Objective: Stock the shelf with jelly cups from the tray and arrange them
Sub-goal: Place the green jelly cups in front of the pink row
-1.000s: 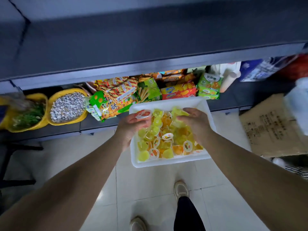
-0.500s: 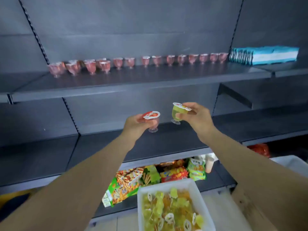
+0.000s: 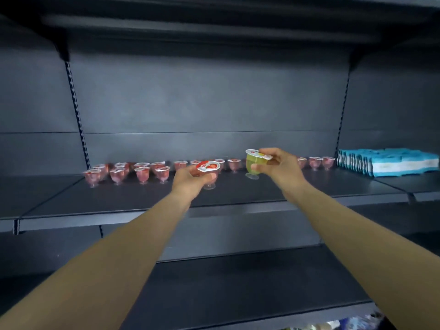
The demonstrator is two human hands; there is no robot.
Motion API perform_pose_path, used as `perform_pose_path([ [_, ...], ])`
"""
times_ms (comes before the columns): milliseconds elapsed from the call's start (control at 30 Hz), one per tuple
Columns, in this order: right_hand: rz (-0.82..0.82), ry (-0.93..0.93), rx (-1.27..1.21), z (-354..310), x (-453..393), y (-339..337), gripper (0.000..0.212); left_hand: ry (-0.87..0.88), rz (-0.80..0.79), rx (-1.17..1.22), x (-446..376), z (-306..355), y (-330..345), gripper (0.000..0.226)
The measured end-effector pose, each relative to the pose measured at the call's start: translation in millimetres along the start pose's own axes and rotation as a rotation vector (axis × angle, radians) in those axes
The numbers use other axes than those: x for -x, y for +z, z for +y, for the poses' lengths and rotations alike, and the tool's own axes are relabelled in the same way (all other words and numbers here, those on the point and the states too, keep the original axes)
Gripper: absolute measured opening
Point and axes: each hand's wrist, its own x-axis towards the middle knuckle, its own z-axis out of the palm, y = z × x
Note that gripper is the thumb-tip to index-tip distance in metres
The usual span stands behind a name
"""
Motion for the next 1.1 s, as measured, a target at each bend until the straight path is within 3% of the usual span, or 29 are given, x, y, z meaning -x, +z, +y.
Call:
perform_pose_path([
  [333, -0.107, 0.084, -0.063, 92, -112, 68, 0.043, -0.112, 0.207, -0.059, -107, -68, 5, 0.032],
  [633, -0.087, 0.204, -0.099, 174, -184, 167, 0.038, -0.130, 0.213, -0.159, -210, -140, -1, 0.031],
  [1100, -0.185, 0.173, 0.037, 193, -221, 199, 0.038, -0.155, 0.209, -0.180, -246, -151, -1, 0.038],
])
